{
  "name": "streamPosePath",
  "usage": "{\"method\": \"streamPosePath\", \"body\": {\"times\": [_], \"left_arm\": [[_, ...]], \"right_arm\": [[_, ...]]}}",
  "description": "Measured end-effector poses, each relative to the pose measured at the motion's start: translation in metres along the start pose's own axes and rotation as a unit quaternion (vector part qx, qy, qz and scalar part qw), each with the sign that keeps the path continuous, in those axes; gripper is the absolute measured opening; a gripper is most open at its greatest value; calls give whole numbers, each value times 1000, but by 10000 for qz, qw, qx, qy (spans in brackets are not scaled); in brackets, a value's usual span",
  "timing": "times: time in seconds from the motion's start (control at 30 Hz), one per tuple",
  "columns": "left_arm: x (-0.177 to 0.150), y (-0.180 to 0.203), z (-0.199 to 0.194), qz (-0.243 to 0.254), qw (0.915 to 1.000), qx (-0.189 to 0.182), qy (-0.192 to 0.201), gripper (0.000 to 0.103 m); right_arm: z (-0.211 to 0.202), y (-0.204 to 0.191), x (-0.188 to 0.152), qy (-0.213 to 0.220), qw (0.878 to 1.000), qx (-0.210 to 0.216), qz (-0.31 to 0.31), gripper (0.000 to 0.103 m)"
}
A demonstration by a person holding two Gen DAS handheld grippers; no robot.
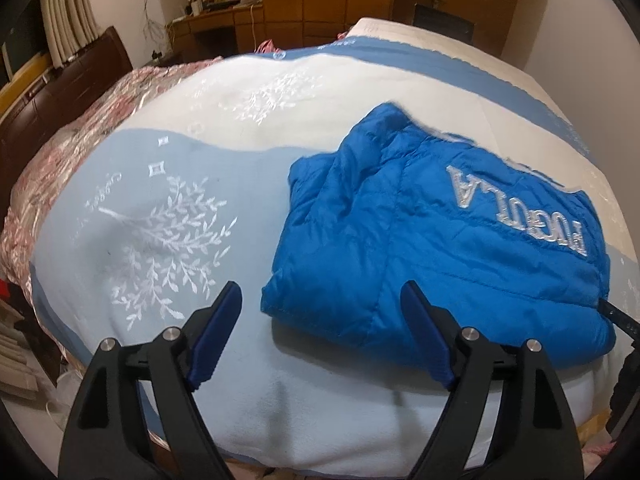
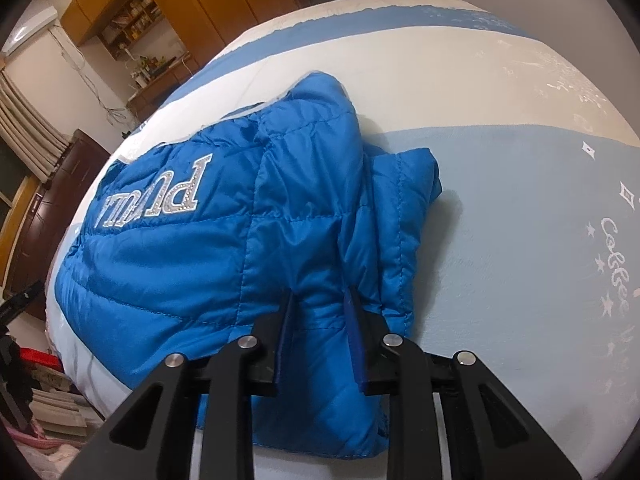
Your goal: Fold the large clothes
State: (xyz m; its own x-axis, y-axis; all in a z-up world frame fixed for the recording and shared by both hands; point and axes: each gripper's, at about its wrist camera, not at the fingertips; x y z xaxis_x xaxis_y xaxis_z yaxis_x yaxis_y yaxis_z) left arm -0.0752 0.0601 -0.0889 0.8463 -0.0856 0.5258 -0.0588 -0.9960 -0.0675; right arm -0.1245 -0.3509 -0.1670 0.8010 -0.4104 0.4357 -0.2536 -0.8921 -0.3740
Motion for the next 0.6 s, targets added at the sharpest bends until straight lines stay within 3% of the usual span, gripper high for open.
{"method": "streamPosePath", "body": {"times": [0.13, 0.23, 0.43, 0.6], "left_arm": [[-6, -16, 16, -305, 9991, -204, -221, 81], [-9, -29, 25, -680, 9952, -638, -298, 81], [-18, -63, 53, -1791, 9678, -1714, -445, 82], [-18, -74, 77, -2252, 9476, -2224, -431, 84]], "right_arm": [[-2, 2, 0, 18, 9999, 35, 109, 24], [-3, 6, 0, 8, 9998, 69, 170, 24], [-5, 11, 3, -54, 9994, 154, 315, 24], [-6, 11, 7, -89, 9995, 112, 292, 25]]}}
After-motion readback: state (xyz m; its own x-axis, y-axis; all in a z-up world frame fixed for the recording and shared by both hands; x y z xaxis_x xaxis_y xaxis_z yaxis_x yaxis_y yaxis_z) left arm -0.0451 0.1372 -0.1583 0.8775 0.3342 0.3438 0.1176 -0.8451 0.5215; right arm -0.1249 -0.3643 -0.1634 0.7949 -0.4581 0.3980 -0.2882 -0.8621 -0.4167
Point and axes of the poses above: each gripper's, at about its wrist camera, not at the fingertips, and z roughly the way its jaws point, y to its right, x to its top, and after that the axes turned 7 degrees about z, right-handed
